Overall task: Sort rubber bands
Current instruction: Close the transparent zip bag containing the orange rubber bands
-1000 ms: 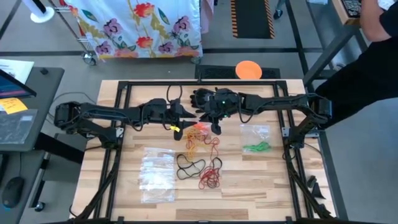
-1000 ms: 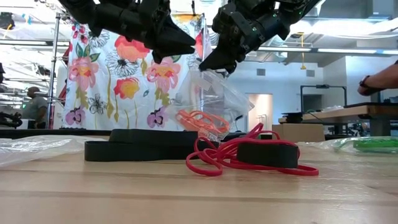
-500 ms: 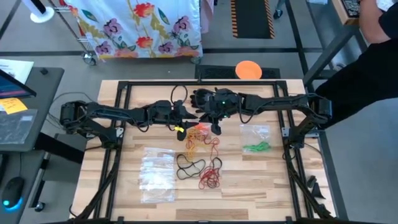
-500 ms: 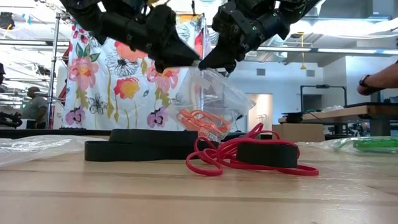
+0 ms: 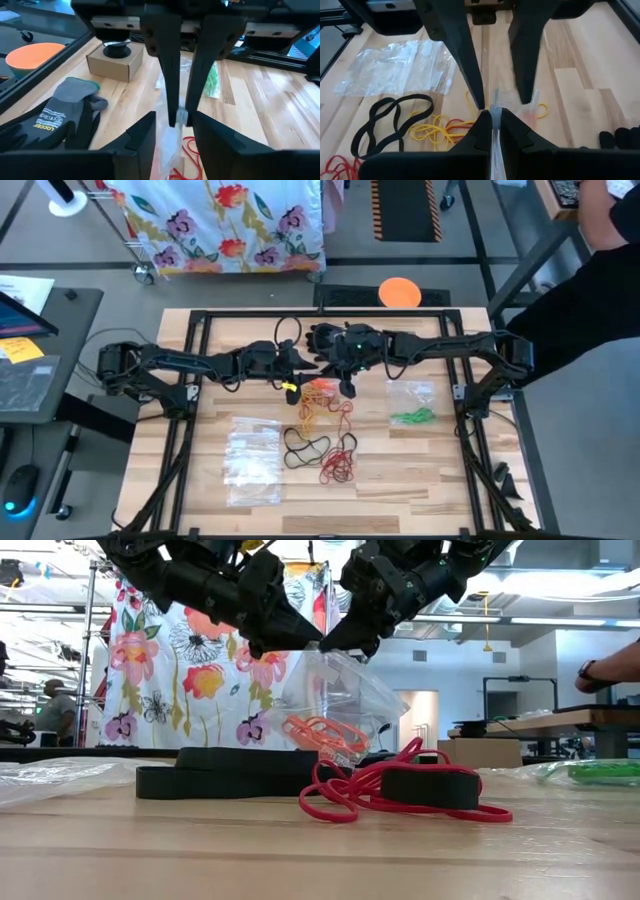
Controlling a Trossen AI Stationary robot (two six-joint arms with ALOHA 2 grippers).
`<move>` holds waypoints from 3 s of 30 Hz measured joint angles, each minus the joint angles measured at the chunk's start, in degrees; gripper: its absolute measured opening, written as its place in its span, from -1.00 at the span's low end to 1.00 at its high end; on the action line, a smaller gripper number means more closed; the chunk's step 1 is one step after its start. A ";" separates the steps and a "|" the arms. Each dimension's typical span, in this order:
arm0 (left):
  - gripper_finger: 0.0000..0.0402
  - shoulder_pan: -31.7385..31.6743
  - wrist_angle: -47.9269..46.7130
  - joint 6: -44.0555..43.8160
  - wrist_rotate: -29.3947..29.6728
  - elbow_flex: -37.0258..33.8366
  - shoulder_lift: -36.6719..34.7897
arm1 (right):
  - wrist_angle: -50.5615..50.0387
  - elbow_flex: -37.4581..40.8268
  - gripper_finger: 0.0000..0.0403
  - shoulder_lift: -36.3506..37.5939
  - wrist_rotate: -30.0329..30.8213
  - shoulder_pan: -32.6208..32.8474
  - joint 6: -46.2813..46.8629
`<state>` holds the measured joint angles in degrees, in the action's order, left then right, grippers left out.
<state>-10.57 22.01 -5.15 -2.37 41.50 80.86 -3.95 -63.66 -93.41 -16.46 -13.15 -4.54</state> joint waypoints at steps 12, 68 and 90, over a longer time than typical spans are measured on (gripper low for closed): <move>-0.99 0.00 0.27 2.38 -1.82 0.00 0.00 | -0.32 0.00 -0.91 0.00 0.15 -0.02 0.00; -1.00 0.00 -2.49 3.65 -2.43 -0.09 -3.56 | -0.19 -0.15 -0.90 0.12 -0.05 -0.14 -1.53; -0.86 0.00 -3.46 5.08 -3.32 -0.02 -4.90 | -1.35 0.07 -0.90 0.02 0.28 -0.17 -1.49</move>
<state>-10.57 18.55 -0.07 -5.70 41.47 75.96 -5.30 -63.59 -93.38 -16.18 -13.32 -6.02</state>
